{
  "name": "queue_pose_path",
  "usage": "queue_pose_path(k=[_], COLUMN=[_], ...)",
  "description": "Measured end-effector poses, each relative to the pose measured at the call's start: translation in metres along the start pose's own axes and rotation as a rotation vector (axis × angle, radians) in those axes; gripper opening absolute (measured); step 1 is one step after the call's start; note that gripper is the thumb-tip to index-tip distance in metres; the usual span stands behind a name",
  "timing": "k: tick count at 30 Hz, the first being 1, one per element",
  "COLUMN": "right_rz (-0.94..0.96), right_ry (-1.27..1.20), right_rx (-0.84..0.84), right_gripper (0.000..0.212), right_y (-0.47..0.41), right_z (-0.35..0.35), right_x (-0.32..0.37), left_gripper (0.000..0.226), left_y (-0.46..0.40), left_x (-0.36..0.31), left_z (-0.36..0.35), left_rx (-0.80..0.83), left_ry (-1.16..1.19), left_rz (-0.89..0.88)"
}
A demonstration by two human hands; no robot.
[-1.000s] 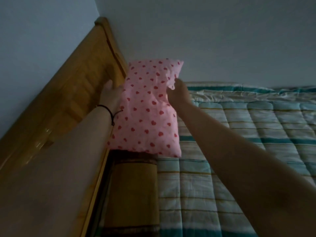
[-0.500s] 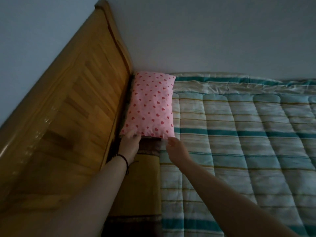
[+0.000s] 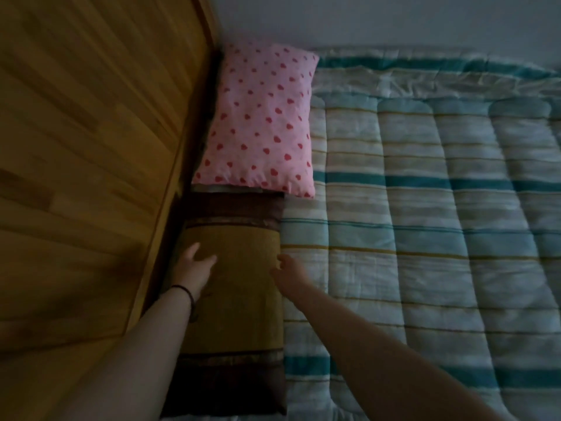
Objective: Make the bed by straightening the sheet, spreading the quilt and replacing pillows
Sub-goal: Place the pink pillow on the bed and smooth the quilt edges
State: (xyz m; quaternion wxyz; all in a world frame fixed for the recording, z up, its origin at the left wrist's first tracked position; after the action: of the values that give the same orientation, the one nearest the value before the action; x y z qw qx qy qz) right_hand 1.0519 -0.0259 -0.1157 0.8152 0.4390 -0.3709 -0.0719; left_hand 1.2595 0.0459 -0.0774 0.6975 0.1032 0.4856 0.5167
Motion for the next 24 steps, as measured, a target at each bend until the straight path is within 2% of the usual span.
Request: queue_pose_path(k=[5,10,13,16,19,22,24], right_rz=[-0.112,-0.18,-0.195,-0.125,-0.093,-0.137,-0.115], right_ry=[0.017,-0.008,-0.014,0.016,-0.073,-0.023,0.076], right_rx=[0.052,0.013,-0.023,-0.08,-0.082,-0.067,-0.125], right_gripper=[0.053,0.063,0.055,0.041,0.037,0.04,0.053], right_y=[-0.039,-0.059,-0.06,-0.057,-0.046,-0.045,-0.043], right_z=[-0.053,-0.076,-0.076,-0.072,-0.075,-0.08,-0.081], right_x=[-0.051,-0.08,-0.084,-0.079,-0.087,-0.101,-0.099], left_gripper=[0.069,0.077,0.074,0.066,0.059,0.063,0.068], left_y=[-0.042,-0.061,-0.064,-0.064,-0.061,-0.063,-0.065], left_x=[0.083,0.125,0.137,0.139,0.138,0.143,0.141], left_z=[0.012,0.006,0.005,0.01,0.017,0.012,0.004], left_rx=[0.035,0.088,0.067,0.009,-0.001,-0.024,-0.084], left_ry=[-0.067,0.046,0.104,0.2,0.218,0.1,-0.07], left_rz=[0.134,0.25,0.301,0.233,0.138,0.12,0.085])
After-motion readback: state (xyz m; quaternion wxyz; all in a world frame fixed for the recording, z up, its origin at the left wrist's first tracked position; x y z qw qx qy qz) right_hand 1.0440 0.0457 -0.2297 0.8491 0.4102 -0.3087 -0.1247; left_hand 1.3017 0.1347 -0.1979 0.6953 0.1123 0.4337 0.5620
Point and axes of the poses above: each hand's wrist, its own y-axis away from the middle knuckle, its own z-axis out of the back of the hand, x = y × z, the point moved 6 cm from there along -y, towards the middle knuckle, and after that the axes turned 3 degrees about -z, right-handed, at the moved point
